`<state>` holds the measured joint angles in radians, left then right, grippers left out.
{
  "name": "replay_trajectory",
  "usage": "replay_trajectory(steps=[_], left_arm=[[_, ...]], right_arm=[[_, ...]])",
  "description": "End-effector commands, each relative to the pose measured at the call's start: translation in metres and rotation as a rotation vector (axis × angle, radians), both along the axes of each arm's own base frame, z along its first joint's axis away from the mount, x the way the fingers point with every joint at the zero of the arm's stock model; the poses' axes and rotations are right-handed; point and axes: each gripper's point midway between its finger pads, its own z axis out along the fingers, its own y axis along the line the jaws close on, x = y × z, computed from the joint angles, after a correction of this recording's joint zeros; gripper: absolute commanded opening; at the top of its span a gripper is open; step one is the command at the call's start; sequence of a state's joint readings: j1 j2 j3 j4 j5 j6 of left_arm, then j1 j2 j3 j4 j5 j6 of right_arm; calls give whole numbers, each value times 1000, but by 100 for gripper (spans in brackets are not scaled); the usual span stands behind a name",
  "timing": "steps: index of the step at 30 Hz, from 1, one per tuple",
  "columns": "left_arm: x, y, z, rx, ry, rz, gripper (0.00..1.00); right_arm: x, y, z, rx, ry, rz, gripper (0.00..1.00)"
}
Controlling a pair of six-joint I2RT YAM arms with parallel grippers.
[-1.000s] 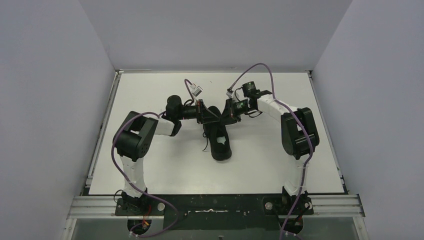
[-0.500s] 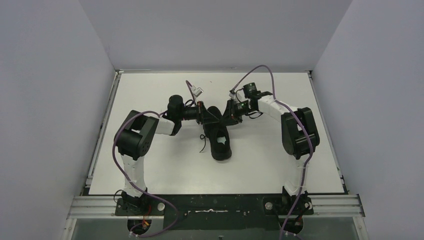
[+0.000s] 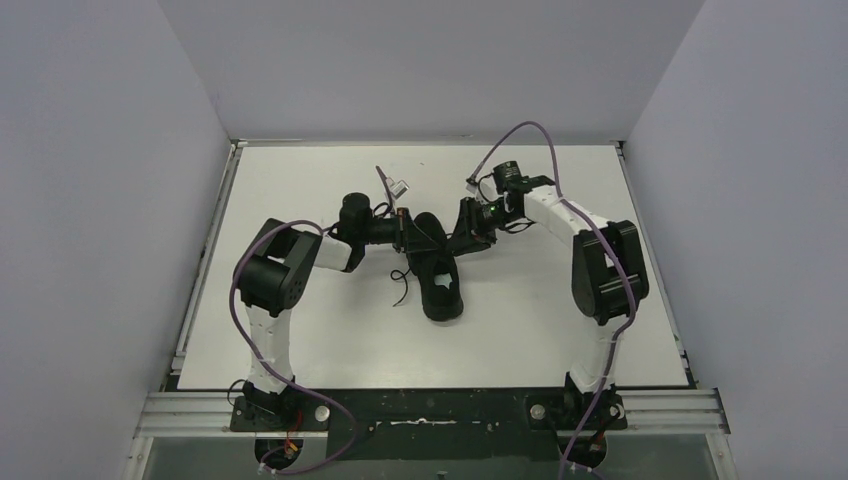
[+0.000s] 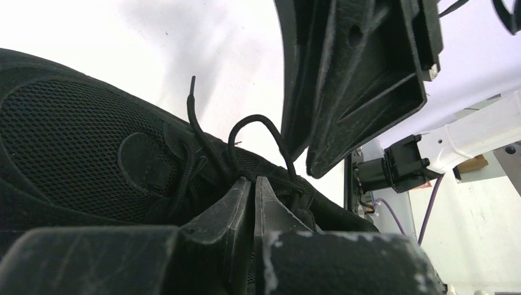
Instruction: Tie the shoes
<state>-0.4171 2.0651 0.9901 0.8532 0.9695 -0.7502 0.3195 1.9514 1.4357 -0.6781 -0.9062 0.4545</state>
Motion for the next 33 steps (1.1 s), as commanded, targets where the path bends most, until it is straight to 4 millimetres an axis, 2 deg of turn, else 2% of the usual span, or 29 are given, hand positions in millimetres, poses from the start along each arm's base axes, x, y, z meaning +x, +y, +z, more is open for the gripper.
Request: replay_trajectory(steps=[1,4,6,9,12,17,21,33], left_arm=[[6,-3,6,-9,-26,-12,0],[4,-1,11,-24,-21,-21,0],[3,-1,12,-25,-17,-30,0],[2,-1,13,-28,-10,-39,0],[2,-3,16,-37,-6,-41,0],[3,-3,17,-40,-7,-41,0],[2,-4,15,-40,2,-40,0],[3,-7,19,-55,5,-50,0]], right_arm=[[2,-12,49,-54,-268,103,30],[3,1,71,-75,-579,245,32],[3,10,78,-111,-819,374,33],[-14,25,82,-39,-1101,660,33],[-5,27,81,-71,-1267,810,33],[-11,22,57,-53,-1279,1049,37],[-12,21,48,-84,-1301,1116,50],[-18,34,42,-41,-1315,1167,47]])
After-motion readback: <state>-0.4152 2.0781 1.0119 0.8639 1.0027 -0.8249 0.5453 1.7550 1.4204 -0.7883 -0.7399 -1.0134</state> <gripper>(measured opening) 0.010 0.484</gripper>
